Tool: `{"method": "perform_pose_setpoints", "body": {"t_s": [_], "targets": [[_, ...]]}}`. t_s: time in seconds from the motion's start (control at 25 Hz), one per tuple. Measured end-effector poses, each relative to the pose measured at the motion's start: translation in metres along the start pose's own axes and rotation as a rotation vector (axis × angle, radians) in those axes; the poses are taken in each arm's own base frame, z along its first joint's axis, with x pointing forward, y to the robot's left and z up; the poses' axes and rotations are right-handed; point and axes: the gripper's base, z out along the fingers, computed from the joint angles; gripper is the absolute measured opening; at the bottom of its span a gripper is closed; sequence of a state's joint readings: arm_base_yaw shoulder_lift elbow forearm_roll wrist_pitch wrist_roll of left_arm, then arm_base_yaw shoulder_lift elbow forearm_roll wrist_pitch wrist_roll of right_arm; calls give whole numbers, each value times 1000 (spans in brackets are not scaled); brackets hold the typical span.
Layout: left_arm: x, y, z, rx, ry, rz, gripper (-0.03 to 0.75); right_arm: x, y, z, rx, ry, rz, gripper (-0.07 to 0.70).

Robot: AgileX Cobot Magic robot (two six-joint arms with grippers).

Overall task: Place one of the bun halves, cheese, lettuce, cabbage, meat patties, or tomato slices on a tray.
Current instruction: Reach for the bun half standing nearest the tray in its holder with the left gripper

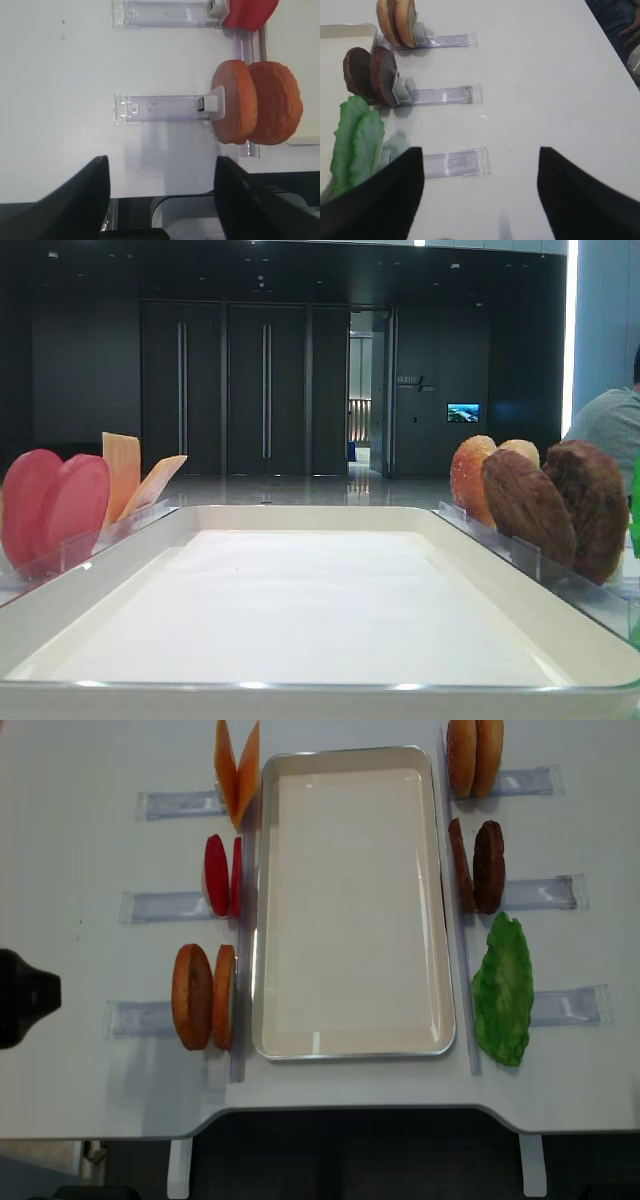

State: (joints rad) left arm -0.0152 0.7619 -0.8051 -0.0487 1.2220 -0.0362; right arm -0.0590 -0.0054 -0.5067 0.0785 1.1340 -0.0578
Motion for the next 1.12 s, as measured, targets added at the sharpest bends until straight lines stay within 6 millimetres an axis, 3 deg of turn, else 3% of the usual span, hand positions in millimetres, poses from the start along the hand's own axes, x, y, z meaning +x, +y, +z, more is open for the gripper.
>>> {"method": "perform_pose_setpoints", "body": {"t_s": [0.24, 0.44, 0.72, 1.12], "targets": [[-29, -1, 6, -3, 60, -8, 496, 0, 0, 0, 0, 0, 0, 470], [-48, 0, 22, -28, 131, -3, 496, 0, 0, 0, 0, 0, 0, 470], [-56, 2, 43, -39, 219, -5, 496, 0, 0, 0, 0, 0, 0, 470], [-57, 1, 47, -32, 233, -39, 512, 0, 0, 0, -1, 0, 1, 470]]}}
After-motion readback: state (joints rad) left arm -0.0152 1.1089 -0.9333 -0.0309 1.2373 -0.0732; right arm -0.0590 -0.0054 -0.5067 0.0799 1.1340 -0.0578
